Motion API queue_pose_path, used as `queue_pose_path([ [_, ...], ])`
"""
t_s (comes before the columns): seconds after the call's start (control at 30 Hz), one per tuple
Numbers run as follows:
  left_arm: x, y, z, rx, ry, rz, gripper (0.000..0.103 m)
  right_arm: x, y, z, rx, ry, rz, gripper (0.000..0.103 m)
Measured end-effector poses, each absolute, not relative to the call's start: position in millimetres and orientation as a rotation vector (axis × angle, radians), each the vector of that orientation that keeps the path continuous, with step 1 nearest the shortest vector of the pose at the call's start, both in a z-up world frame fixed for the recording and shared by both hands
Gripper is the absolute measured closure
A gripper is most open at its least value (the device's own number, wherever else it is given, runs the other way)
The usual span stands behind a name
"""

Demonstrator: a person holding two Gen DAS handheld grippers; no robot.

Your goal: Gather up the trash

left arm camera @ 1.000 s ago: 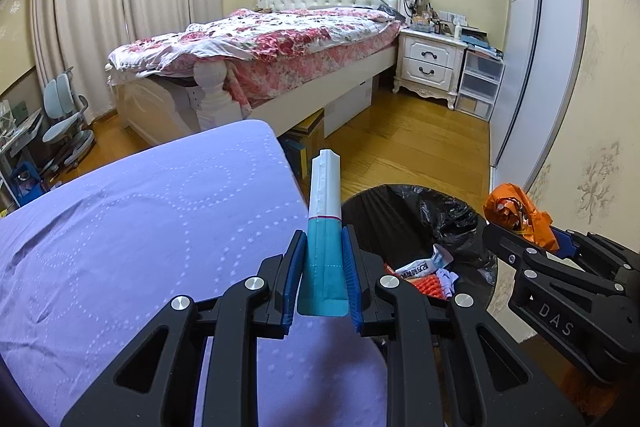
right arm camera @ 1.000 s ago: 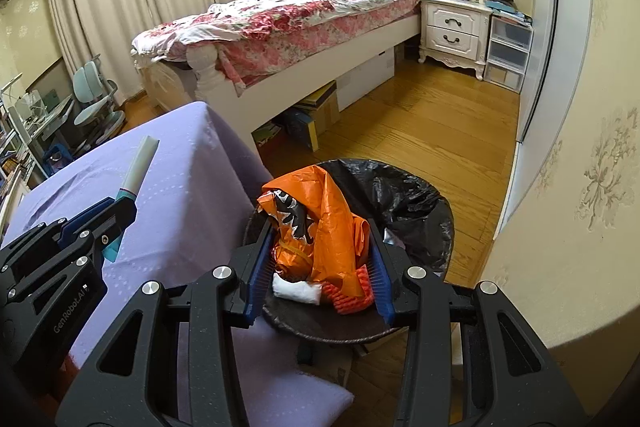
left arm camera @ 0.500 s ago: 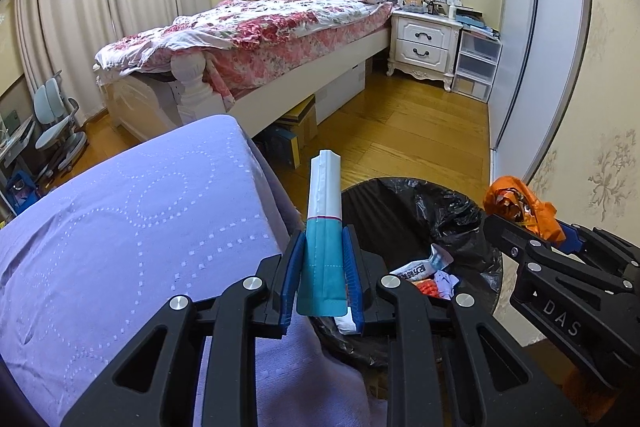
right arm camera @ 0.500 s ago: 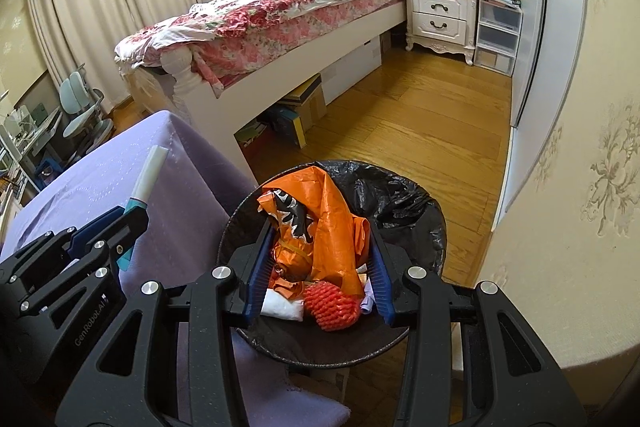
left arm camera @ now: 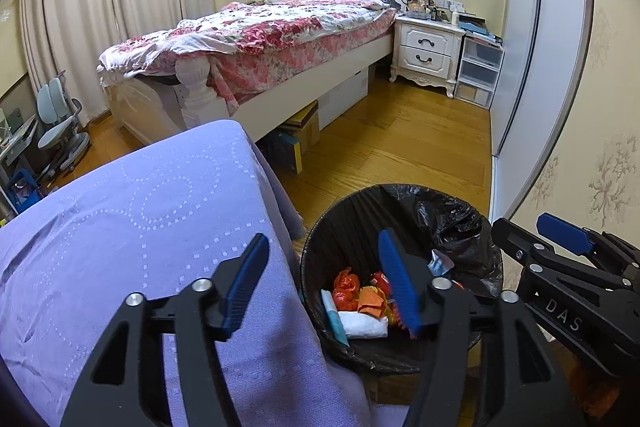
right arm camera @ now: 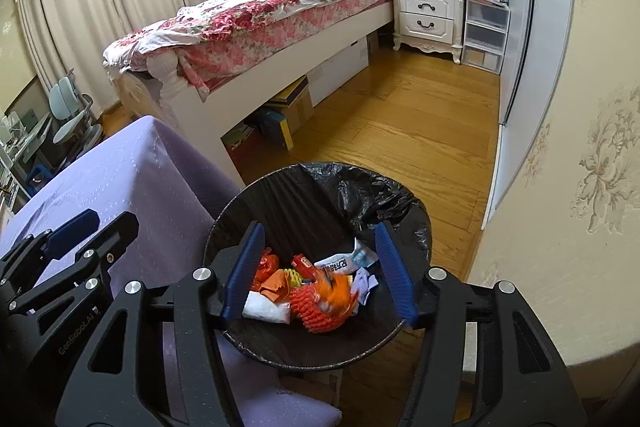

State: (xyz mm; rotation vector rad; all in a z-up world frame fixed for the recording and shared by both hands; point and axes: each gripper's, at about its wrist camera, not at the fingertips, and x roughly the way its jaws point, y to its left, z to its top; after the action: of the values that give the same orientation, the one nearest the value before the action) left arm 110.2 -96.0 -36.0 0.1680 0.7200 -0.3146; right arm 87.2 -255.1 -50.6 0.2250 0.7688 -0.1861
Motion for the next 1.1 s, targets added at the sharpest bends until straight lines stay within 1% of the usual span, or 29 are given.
queue_pose_path([
  [0.07,108.5,-96.2,-34.3,0.165,0.708,-0.316,0.033,87.1,-255.6,-49.7,0.223,0.767,-0.19,0.045],
  [0.13,107.2,-96.5,-33.0,0.166,0.699,-0.312,0.029,85.5,-257.1,-47.7,0.222,0.758,-0.198,0.038],
  [0.2,108.0,-95.4,-31.9,0.163,0.697,-0.306,0.026,83.7,-258.4,-46.2,0.221,0.752,-0.204,0.035],
  [0.27,108.6,-93.1,-30.0,0.153,0.694,-0.298,0.024,83.0,-259.8,-44.6,0.219,0.751,-0.214,0.032],
  [0.33,108.6,-90.4,-27.8,0.142,0.689,-0.291,0.023,80.4,-262.0,-42.0,0.228,0.744,-0.222,0.025],
  [0.4,109.1,-88.6,-26.2,0.136,0.685,-0.284,0.021,78.0,-264.5,-40.4,0.237,0.732,-0.235,0.022],
  [0.53,106.6,-83.9,-21.0,0.124,0.665,-0.27,0.018,70.9,-265.7,-36.4,0.253,0.687,-0.265,0.013],
  [0.73,100.8,-78.1,-9.2,0.105,0.625,-0.245,0.016,65.2,-262.4,-28.9,0.254,0.657,-0.267,0.009],
  [1.1,79.2,-59.9,1.3,0.087,0.599,-0.213,0.014,50.4,-246.9,-13.6,0.201,0.661,-0.279,0.009],
])
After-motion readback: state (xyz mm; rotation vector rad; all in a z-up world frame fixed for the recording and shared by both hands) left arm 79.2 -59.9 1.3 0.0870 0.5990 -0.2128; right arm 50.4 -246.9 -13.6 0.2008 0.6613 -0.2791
